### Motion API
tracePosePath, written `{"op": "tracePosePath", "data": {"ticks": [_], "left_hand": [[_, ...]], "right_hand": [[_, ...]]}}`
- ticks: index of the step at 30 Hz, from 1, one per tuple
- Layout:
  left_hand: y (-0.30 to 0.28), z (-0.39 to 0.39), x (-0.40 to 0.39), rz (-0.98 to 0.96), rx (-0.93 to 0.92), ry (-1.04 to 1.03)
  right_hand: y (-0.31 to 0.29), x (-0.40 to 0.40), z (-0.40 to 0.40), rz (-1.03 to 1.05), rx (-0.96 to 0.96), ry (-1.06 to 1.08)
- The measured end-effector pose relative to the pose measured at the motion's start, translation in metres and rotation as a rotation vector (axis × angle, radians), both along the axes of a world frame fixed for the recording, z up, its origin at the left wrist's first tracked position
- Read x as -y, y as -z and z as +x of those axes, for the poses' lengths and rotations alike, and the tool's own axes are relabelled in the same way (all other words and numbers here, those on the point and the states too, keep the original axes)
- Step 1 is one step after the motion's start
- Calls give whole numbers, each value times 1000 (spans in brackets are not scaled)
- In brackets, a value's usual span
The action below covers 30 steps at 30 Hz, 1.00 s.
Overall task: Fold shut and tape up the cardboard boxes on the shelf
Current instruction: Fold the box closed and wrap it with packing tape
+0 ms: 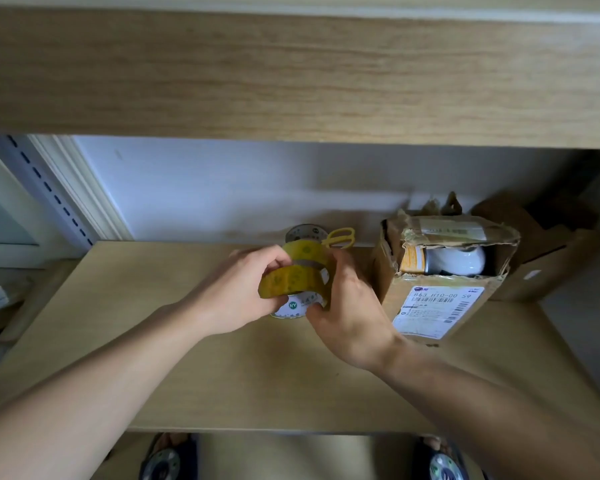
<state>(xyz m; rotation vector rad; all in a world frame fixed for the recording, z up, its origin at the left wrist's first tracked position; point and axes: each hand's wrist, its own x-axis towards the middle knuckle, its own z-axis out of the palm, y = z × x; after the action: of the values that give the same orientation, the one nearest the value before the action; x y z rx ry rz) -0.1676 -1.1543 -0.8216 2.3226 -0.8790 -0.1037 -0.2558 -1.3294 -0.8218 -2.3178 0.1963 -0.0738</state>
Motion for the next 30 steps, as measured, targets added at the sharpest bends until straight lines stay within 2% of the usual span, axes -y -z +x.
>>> {"op": "tracePosePath", "data": {"ticks": [5,9,12,16,21,24,30], "left_hand": [[-3,-1,-2,53,-31,15],[-8,2,-13,9,-93,10],[-11,5,-25,-63,-176,11],[-13,9,-36,-189,-286,51],[-13,9,-43,-257,-353,86],[-14,8,-44,-249,-347,98],[-13,7,-43,-175,-308,88]], "right_hand": [[-4,1,-8,32,54,31],[6,0,-6,-20,22,26],[7,-2,-4,23,-44,32],[10,-1,-2,204,-131,96],[9,-6,-1,648,-259,188],[6,-7,-1,831,-303,177],[10,-4,-2,837,-258,160]]}}
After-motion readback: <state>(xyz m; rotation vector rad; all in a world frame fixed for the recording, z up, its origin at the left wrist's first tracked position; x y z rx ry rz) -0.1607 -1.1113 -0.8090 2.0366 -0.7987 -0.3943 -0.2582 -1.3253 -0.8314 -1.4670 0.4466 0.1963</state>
